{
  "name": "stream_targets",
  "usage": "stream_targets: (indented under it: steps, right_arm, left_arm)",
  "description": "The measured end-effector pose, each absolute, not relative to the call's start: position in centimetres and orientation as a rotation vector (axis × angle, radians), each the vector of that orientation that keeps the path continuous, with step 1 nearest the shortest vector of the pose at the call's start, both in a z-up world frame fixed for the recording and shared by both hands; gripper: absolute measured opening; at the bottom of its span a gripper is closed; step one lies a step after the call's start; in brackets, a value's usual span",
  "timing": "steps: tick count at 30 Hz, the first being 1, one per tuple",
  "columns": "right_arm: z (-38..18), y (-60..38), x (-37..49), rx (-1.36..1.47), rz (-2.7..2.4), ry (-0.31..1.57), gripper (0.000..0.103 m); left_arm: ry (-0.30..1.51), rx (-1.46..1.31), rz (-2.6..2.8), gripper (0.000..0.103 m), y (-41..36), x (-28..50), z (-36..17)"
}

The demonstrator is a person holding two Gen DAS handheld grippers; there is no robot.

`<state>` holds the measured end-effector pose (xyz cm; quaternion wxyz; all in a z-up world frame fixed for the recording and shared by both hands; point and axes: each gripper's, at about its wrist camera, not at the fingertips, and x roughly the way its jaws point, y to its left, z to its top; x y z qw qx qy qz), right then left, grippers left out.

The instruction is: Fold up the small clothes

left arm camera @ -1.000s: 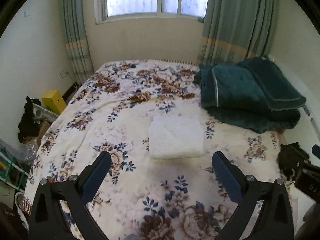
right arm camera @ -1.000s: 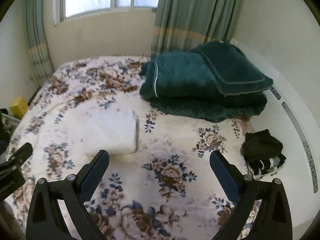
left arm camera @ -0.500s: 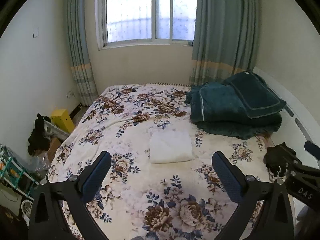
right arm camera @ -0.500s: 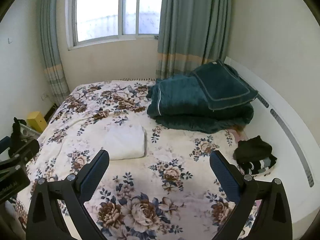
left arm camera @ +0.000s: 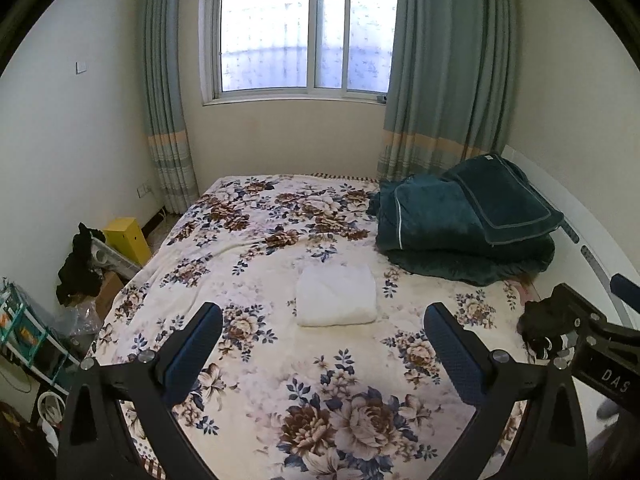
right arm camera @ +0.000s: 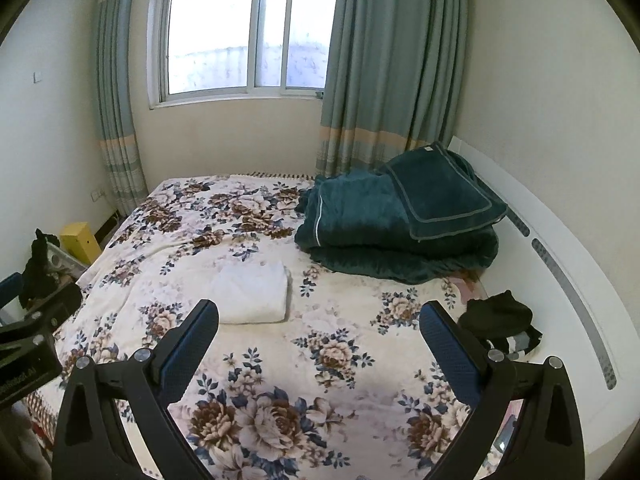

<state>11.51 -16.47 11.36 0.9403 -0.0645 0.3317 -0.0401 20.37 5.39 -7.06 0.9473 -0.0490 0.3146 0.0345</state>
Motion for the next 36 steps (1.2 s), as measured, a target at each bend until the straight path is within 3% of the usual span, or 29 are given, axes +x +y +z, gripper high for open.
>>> stream_targets:
  steps: [36]
  right_arm:
    - [11.7,-17.1,12.6,-0.123,0.005,0.671,0.103]
  left_arm:
    - [0.608,-0.080,0.108,0.103,5.2,19.5,-5.5]
